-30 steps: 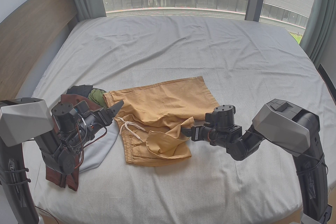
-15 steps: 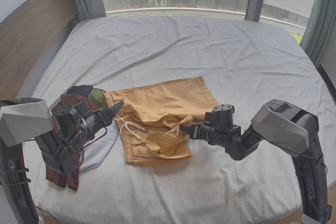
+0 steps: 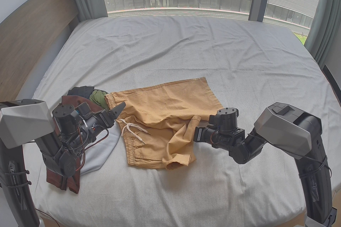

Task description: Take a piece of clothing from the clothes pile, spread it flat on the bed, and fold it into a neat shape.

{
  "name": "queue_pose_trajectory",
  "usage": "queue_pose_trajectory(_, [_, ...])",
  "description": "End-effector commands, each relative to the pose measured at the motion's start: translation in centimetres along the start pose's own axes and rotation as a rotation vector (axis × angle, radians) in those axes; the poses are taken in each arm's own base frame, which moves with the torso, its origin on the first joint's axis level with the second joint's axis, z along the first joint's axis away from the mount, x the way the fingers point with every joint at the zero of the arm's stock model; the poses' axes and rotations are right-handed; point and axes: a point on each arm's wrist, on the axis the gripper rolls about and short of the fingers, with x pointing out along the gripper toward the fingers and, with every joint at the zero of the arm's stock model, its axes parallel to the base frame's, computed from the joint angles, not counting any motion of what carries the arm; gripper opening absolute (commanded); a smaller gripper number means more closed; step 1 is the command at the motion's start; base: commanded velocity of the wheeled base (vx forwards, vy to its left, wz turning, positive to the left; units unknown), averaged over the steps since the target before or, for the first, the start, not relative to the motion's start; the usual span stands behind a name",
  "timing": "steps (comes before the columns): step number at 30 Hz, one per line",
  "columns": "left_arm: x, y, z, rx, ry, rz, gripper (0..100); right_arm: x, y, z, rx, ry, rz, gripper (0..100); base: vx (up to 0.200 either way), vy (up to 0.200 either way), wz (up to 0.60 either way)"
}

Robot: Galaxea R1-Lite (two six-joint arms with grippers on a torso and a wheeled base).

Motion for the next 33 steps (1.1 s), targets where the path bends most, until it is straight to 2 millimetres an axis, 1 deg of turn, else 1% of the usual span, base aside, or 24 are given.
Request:
queue_pose_trajectory(1, [0.0,0.0,0.0,0.0,-0.001,0.0,100,-0.8,-0.1,0.1,-0.005,0.01,-0.012,0,0.0,0.0,0.0])
queue_pose_trajectory(3, [0.0,0.0,0.0,0.0,-0.001,0.0,100,-1.5,-0.1,0.5,-0.006,0.01,-0.02,0,0.0,0.0,0.0])
queue_pose_trajectory(4, [0.0,0.0,0.0,0.0,-0.001,0.0,100,-1.5,-0.1,0.5,-0.006,0.01,-0.02,0,0.0,0.0,0.0])
queue_pose_trajectory(5, [0.0,0.0,0.0,0.0,-0.001,0.0,100,-2.4,-0.3,0.9,-0.011,0.011,-0.048,0,0.0,0.0,0.0])
queue_pose_trajectory(8, [0.0,-0.1,0.0,0.0,0.0,-0.003,100,-3.3,-0.8,1.4,-0.034,0.004,-0.088,0,0.0,0.0,0.0])
queue_pose_trajectory(10, [0.0,-0.1,0.0,0.0,0.0,-0.001,100,-4.4,-1.4,1.9,-0.069,0.007,-0.13,0,0.0,0.0,0.0])
queue_pose_trajectory(13, [0.0,-0.1,0.0,0.0,0.0,-0.003,100,-5.6,-1.8,2.4,-0.079,0.031,-0.167,0,0.0,0.0,0.0])
queue_pose_trajectory(14, [0.0,-0.1,0.0,0.0,0.0,-0.003,100,-5.6,-1.8,2.4,-0.079,0.031,-0.167,0,0.0,0.0,0.0])
queue_pose_trajectory(15, [0.0,-0.1,0.0,0.0,0.0,-0.003,100,-6.2,-2.0,2.8,-0.075,0.038,-0.191,0,0.0,0.0,0.0])
queue_pose_trajectory(17, [0.0,-0.1,-0.1,0.0,0.002,-0.002,100,-6.6,-2.2,3.0,-0.071,0.046,-0.211,0,0.0,0.0,0.0])
queue_pose_trajectory(19, [0.0,-0.1,-0.1,0.0,0.002,-0.003,100,-7.1,-2.6,3.4,-0.072,0.055,-0.235,0,0.0,0.0,0.0])
queue_pose_trajectory(20, [0.0,-0.1,-0.1,0.0,0.002,-0.005,100,-7.4,-3.2,3.7,-0.083,0.069,-0.264,0,0.0,0.0,0.0])
queue_pose_trajectory(27, [0.0,-0.2,-0.1,0.0,0.003,-0.005,100,-7.9,-4.3,4.1,-0.079,0.085,-0.334,0,0.0,0.0,0.0])
queue_pose_trajectory(33, [0.0,-0.2,-0.1,0.001,0.003,-0.005,100,-7.3,-5.6,4.9,-0.069,0.062,-0.362,0,0.0,0.0,0.0])
